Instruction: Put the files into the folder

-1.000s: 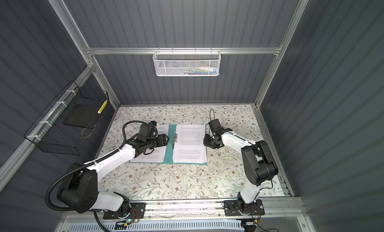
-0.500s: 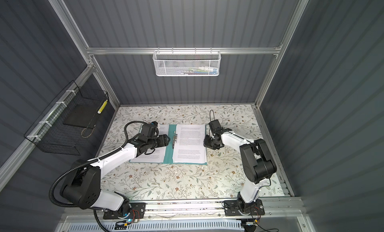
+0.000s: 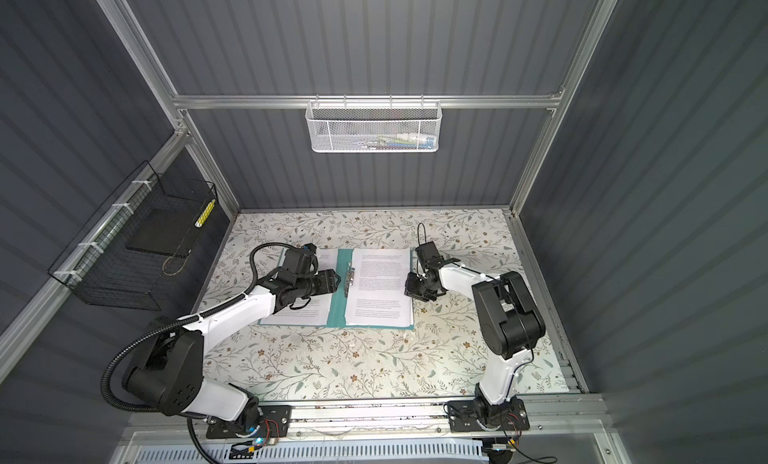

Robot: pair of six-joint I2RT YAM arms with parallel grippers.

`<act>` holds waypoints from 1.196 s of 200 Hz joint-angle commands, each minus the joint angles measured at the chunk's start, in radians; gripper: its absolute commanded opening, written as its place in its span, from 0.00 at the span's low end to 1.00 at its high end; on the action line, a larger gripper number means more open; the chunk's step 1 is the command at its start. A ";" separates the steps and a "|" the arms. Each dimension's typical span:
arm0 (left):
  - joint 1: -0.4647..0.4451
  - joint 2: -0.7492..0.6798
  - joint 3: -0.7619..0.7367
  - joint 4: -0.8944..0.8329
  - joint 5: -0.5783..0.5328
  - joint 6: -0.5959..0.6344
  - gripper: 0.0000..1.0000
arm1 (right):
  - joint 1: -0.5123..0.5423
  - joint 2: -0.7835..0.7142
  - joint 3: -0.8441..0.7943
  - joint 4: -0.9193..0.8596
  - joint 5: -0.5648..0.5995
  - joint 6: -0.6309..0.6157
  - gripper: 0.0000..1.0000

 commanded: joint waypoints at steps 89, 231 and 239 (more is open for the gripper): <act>0.000 0.000 -0.012 0.019 0.013 -0.006 0.70 | -0.001 -0.004 0.012 -0.004 -0.028 0.001 0.32; 0.001 0.016 -0.029 0.045 0.027 -0.021 0.70 | 0.008 0.019 0.073 -0.046 -0.034 -0.017 0.32; 0.000 0.014 -0.028 0.045 0.027 -0.020 0.70 | 0.008 0.014 0.071 -0.046 -0.029 -0.021 0.33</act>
